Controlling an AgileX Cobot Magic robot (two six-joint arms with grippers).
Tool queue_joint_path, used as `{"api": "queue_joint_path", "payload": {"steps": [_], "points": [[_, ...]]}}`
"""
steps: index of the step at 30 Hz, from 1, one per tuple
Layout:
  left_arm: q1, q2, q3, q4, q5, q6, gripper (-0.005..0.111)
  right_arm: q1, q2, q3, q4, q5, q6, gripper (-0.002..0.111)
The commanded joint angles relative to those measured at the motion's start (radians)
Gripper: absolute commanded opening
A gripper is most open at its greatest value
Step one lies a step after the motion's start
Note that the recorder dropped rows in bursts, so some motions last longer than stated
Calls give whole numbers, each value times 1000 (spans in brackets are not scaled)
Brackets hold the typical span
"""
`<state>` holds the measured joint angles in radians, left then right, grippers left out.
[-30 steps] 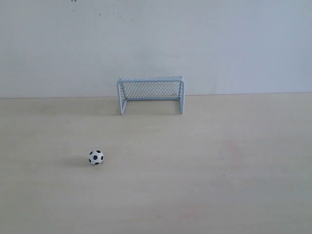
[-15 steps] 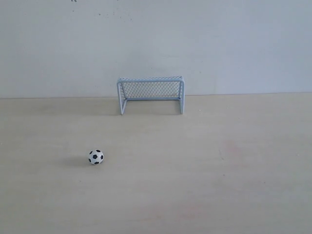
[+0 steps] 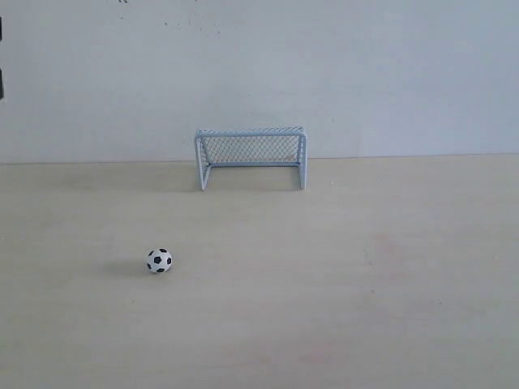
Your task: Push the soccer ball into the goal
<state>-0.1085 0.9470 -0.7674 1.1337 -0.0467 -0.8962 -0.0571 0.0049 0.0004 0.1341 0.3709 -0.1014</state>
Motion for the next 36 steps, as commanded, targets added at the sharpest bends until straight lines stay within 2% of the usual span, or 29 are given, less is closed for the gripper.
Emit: {"api": "queue_joint_path", "payload": {"steps": [1, 9, 12, 15, 19, 24, 27, 28, 31, 33, 36], "points": [[-6, -47, 21, -13, 68, -22, 4, -3, -5, 0, -7, -5, -2, 0], [-6, -80, 80, 8, 77, 116, 4, -3, -5, 0, -7, -5, -2, 0], [-18, -78, 80, -39, 108, 267, 4, -3, -5, 0, -7, -5, -2, 0], [-31, -78, 80, -220, 134, 685, 4, -3, -5, 0, -7, -5, -2, 0], [-31, -83, 80, -494, 315, 1110, 4, -3, -5, 0, -7, -5, -2, 0], [-31, -87, 73, -812, 455, 1368, 4, -3, -5, 0, -7, -5, -2, 0], [-31, -85, 29, -1034, 602, 1632, 4, -3, -5, 0, -7, -5, -2, 0], [-31, -83, -2, -1172, 670, 1739, 4, -3, -5, 0, -7, -5, -2, 0], [-31, -66, -94, -1420, 819, 1990, 4, -3, -5, 0, -7, -5, -2, 0], [-31, -32, -157, -1450, 925, 2042, 4, -3, -5, 0, -7, -5, -2, 0], [-31, 48, -230, -1330, 1070, 2114, 4, -3, -5, 0, -7, -5, -2, 0]]}}
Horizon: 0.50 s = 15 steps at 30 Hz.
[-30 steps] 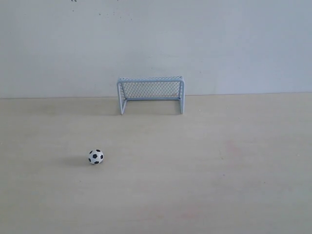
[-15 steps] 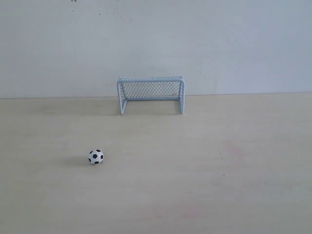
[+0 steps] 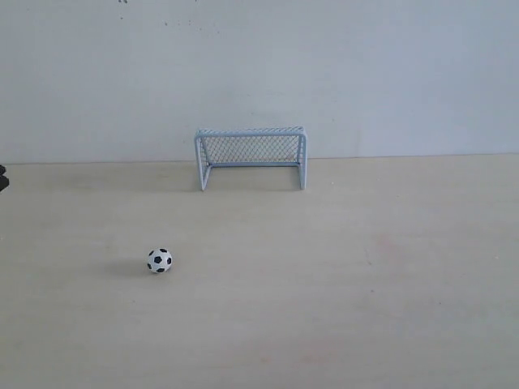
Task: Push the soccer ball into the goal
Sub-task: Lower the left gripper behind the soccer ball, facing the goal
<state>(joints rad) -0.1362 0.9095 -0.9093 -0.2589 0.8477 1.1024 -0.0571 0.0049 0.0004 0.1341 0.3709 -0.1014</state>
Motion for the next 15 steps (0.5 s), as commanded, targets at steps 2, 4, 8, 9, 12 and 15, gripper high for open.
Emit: {"api": "queue_joint_path", "payload": {"steps": [2, 4, 8, 9, 12, 15], "points": [[-3, 142, -111, 131, 213, 162, 4, -3, -5, 0, -7, -5, -2, 0], [-3, 204, -121, 158, 209, 234, 4, -3, -5, 0, -7, -5, -2, 0], [-3, 346, -121, 151, 78, 300, 4, -3, -5, 0, -7, -5, -2, 0], [-3, 376, -121, 151, 52, 323, 4, -3, -5, 0, -7, -5, -2, 0], [-1, 471, -121, 166, -87, 363, 4, -3, -5, 0, -7, -5, -2, 0], [-1, 562, -119, 169, -74, 340, 4, -3, -5, 0, -7, -5, -2, 0]]}}
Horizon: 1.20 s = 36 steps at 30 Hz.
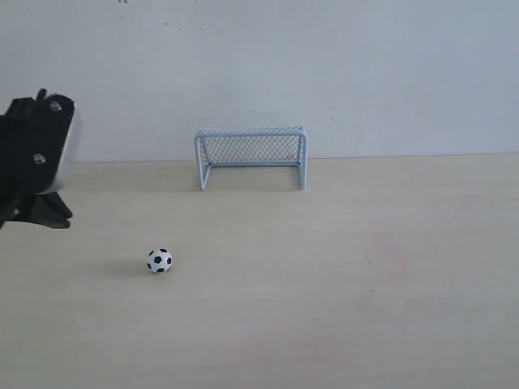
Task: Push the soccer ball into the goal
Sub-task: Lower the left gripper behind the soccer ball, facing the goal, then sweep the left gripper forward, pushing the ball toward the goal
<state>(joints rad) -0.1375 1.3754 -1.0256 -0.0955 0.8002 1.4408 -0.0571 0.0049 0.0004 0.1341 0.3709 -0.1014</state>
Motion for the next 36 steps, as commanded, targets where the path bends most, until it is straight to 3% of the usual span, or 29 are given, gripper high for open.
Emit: {"api": "queue_joint_path", "payload": {"steps": [1, 7, 22, 30, 36], "points": [[0, 125, -3, 6, -18, 27, 4, -3, -5, 0, -7, -5, -2, 0], [0, 275, -3, 11, -31, 179, 4, -3, -5, 0, -7, -5, -2, 0], [0, 479, -16, 7, -312, 295, 4, -3, -5, 0, -7, -5, -2, 0], [0, 531, -66, 7, -286, 318, 4, -3, -5, 0, -7, -5, -2, 0], [0, 587, -189, -73, -111, 370, 4, -3, -5, 0, -7, -5, -2, 0]]}}
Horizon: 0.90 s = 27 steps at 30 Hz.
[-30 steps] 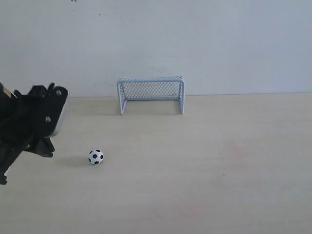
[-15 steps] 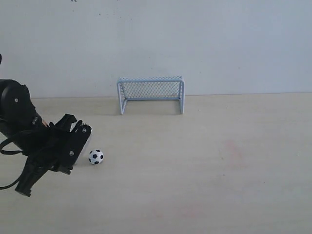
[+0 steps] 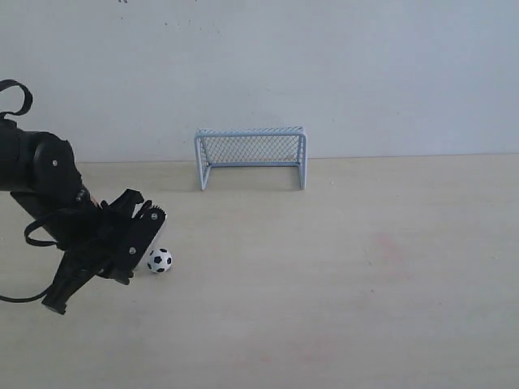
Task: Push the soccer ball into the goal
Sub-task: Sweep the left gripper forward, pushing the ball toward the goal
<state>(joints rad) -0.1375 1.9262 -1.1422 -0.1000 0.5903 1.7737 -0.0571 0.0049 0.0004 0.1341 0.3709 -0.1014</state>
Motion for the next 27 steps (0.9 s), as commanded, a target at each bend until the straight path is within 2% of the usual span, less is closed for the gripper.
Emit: {"api": "queue_joint_path", "payload": {"steps": [1, 7, 20, 21, 23, 24, 27], "points": [[0, 45, -79, -69, 101, 37, 4, -3, -5, 0, -7, -5, -2, 0], [0, 99, -92, -60, 92, 56, 4, -3, -5, 0, -7, -5, -2, 0], [0, 103, -92, -60, 81, 65, 4, -3, -5, 0, -7, -5, -2, 0], [-2, 105, -92, -80, 40, 77, 4, -3, -5, 0, -7, -5, -2, 0], [-15, 116, -118, -232, -198, 131, 4, -3, -5, 0, -7, -5, -2, 0], [-33, 127, -157, -382, -358, 174, 4, -3, -5, 0, -7, -5, -2, 0], [-95, 115, -278, -807, -654, 190, 4, -3, -5, 0, -7, -5, -2, 0]]}}
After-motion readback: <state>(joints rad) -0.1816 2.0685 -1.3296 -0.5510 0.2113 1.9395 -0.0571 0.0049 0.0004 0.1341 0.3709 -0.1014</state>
